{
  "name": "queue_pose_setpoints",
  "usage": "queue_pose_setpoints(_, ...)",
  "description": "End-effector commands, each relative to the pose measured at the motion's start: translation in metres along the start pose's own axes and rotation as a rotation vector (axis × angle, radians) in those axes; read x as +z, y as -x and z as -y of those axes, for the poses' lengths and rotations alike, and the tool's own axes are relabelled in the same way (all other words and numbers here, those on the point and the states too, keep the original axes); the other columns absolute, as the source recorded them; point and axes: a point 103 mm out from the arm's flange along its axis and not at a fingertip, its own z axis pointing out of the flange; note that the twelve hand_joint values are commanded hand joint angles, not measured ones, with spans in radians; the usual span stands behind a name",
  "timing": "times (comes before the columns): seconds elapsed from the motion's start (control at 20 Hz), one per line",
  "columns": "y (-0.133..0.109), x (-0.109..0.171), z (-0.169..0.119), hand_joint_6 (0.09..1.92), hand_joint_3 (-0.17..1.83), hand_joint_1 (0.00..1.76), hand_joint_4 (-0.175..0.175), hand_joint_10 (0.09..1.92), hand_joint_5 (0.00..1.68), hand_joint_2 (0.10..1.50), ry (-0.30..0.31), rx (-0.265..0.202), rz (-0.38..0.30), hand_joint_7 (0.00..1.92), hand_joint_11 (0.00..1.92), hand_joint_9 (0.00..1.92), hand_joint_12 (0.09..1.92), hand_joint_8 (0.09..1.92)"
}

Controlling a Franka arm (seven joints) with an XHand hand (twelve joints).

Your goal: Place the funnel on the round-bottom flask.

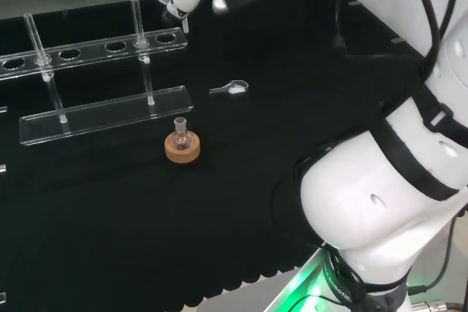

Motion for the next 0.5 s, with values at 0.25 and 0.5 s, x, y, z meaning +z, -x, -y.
queue_pose_setpoints(0.25,-0.022,0.031,0.033,0.73,0.48,0.69,-0.038,0.72,0.71,0.81,-0.052,0.028,-0.053,0.85,0.53,1.07,1.28,0.91)
queue_pose_setpoints(0.5,-0.038,0.049,0.035,0.73,0.48,0.69,-0.039,0.72,0.70,0.81,-0.072,-0.031,-0.065,0.84,0.53,1.06,1.28,0.91)
